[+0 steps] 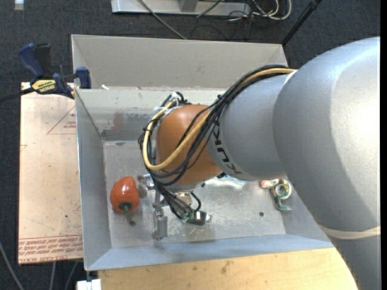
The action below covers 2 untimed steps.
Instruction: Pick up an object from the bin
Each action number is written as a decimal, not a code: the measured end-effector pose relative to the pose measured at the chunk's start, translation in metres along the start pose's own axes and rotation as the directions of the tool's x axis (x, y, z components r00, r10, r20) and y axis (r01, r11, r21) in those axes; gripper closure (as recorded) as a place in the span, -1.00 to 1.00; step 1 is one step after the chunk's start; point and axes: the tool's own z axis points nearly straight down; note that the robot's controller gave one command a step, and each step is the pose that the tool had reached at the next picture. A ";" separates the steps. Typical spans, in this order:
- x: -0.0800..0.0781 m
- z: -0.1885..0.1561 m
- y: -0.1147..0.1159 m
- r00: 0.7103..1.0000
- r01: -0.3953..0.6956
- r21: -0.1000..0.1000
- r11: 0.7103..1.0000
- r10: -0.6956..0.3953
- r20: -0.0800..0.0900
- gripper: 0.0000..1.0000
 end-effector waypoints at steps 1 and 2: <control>-0.027 0.007 0.026 1.000 0.028 0.001 1.000 -0.028 -0.001 -1.00; -0.059 0.016 0.032 0.995 0.095 -0.002 0.995 -0.095 0.002 -1.00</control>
Offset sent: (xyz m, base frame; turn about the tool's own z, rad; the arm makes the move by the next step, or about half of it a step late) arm 0.0606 0.0374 -0.0193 -0.1044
